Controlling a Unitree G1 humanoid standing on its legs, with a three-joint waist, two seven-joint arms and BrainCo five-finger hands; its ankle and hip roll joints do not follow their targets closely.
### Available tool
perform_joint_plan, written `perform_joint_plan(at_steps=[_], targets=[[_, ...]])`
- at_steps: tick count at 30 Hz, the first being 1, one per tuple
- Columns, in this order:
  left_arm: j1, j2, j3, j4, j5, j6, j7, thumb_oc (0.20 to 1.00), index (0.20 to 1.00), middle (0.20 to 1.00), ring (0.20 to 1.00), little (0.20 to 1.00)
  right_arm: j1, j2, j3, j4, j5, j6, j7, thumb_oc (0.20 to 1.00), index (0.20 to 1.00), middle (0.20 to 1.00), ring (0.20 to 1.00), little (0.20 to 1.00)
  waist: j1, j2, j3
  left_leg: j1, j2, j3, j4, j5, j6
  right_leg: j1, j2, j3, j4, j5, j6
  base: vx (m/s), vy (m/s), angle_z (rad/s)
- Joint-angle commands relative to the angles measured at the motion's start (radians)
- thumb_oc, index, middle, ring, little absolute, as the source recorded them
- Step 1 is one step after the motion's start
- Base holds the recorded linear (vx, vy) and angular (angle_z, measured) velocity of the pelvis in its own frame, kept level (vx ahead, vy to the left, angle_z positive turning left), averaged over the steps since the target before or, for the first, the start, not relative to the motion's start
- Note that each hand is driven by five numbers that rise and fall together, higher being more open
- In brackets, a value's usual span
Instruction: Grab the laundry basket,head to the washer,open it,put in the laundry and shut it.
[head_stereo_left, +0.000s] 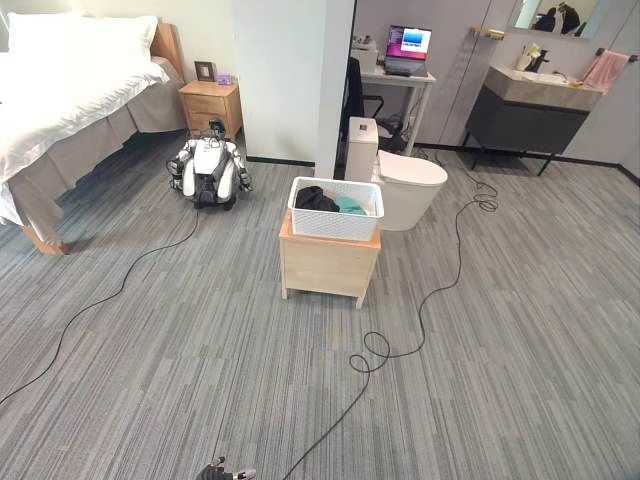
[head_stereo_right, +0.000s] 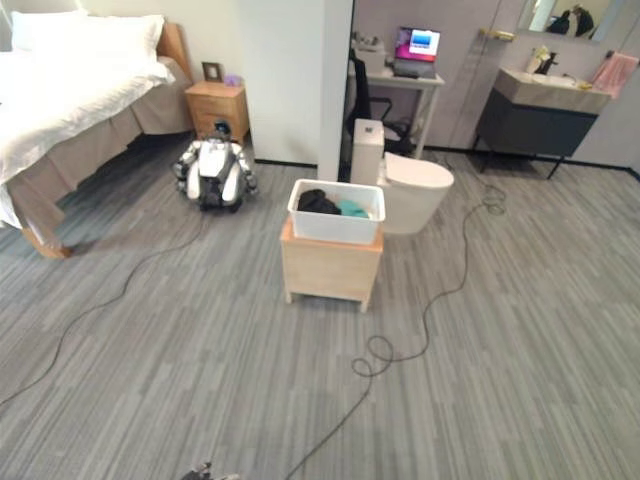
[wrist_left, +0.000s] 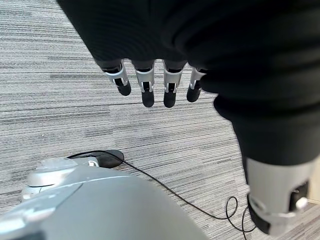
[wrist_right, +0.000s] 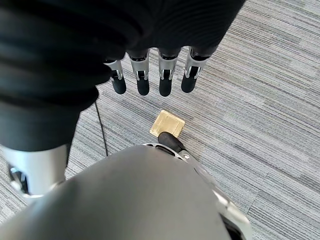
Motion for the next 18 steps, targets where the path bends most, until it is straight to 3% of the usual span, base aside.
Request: perform_joint_plan(at_steps=[1, 12, 16, 18], targets=[[-0.069, 0.034, 0.029, 0.065, 0.003, -0.028, -0.002, 1.000, 1.000, 1.000, 1.000, 1.000, -0.029, 0.023, 0.073, 0.015, 0.020, -0.005, 0.023, 1.000, 1.000, 1.000, 1.000, 1.000, -0.008, -0.027, 0.032, 0.004, -0.026, -0.038, 0.004, -0.060, 0.014, 0.028, -0.037, -0.011, 0.009, -0.012, 0.052, 0.00, 0.000, 0.00], [-0.100, 0.042, 0.007, 0.040, -0.032, -0.031, 0.004, 1.000, 1.000, 1.000, 1.000, 1.000, -0.020, 0.016, 0.062, -0.011, 0.051, -0.002, 0.023, 1.000, 1.000, 1.000, 1.000, 1.000, -0.030, -0.025, 0.060, -0.022, 0.013, -0.056, 0.022, -0.047, -0.018, 0.027, 0.000, -0.021, 0.014, -0.043, 0.023, 0.02, -0.077, 0.08], [-0.113, 0.055, 0.009, 0.021, -0.077, -0.038, 0.000, 1.000, 1.000, 1.000, 1.000, 1.000, -0.035, -0.001, 0.056, -0.030, 0.078, -0.011, 0.019, 1.000, 1.000, 1.000, 1.000, 1.000, -0.023, -0.051, 0.117, -0.130, 0.030, -0.081, 0.237, -0.074, -0.055, 0.017, 0.031, -0.017, 0.079, -0.093, -0.026, -0.02, -0.173, 0.17], [-0.123, 0.055, 0.014, 0.000, -0.106, -0.036, 0.000, 1.000, 1.000, 1.000, 1.000, 1.000, -0.051, -0.012, 0.059, -0.039, 0.079, -0.009, 0.012, 1.000, 1.000, 1.000, 1.000, 1.000, -0.004, -0.058, 0.164, -0.240, 0.016, -0.118, 0.437, -0.015, -0.063, 0.022, 0.047, -0.025, 0.096, -0.103, -0.047, -0.02, -0.171, 0.37]])
